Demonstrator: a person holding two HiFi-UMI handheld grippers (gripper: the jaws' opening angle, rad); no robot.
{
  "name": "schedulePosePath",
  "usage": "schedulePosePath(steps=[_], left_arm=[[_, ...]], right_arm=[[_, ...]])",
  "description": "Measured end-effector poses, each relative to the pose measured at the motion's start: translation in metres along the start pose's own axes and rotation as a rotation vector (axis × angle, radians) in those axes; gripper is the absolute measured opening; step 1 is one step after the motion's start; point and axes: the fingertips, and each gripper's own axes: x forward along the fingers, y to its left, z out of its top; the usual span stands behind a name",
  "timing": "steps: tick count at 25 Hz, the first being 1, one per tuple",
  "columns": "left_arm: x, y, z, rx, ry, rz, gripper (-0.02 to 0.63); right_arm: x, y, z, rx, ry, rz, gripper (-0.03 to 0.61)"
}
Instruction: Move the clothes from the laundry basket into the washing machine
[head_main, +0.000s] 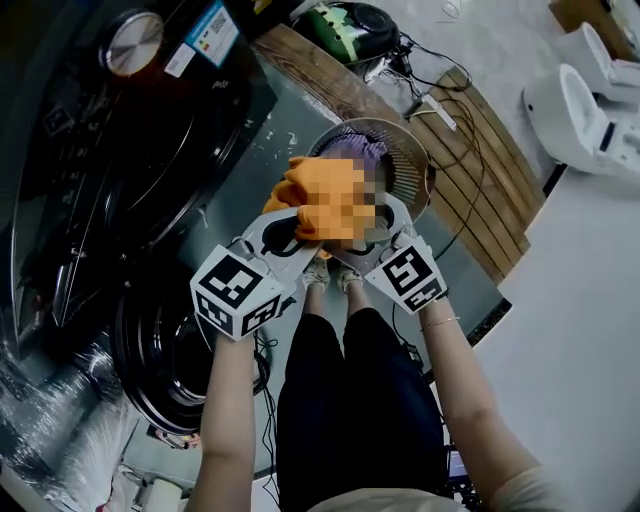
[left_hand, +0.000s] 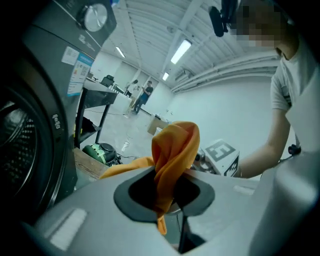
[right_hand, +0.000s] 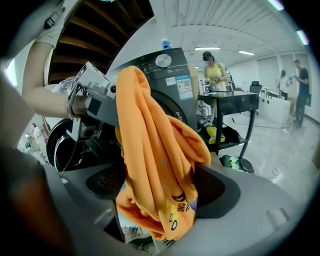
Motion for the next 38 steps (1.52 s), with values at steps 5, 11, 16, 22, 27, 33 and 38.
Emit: schedulePosePath(steps=[5,11,16,22,27,33,38], left_arm=[[-0.043,0.010,0.006,-0.079,-0.143,0.045,0.075],[-0.085,0.040,-0.002,-0.144,-0.284,0.221,0.077],[-0.119,0.063,-0.015,-0.212,-0.433,0.456,0.162],[-0.166,0.097,-0.058,-0.267,-0.581,0.782,0.199],[-0.180,0.116,-0.100,-0.314,-0.643,0.901,0.147],[-0.182,0.143,-0.140,-0.369,-0.644,0.971,0.123],[-0.182,0.171,-0.156,-0.372,-0.660,1.019,0.123]], right_arm=[[0.029,0.025,0.016,-0.107,0.012,0.083,0.251],[0.060,0.052,0.029,-0.089,0.019,0.181,0.106],[0.078,0.059,0.033,-0.060,0.041,0.196,0.097],[0.123,0.057,0.038,-0.023,0.044,0.181,0.095],[0.164,0.063,0.047,-0.043,0.002,0.176,0.092],[0.215,0.056,0.082,0.077,-0.126,0.116,0.091],[0.267,0.058,0.094,0.070,-0.157,0.105,0.091]])
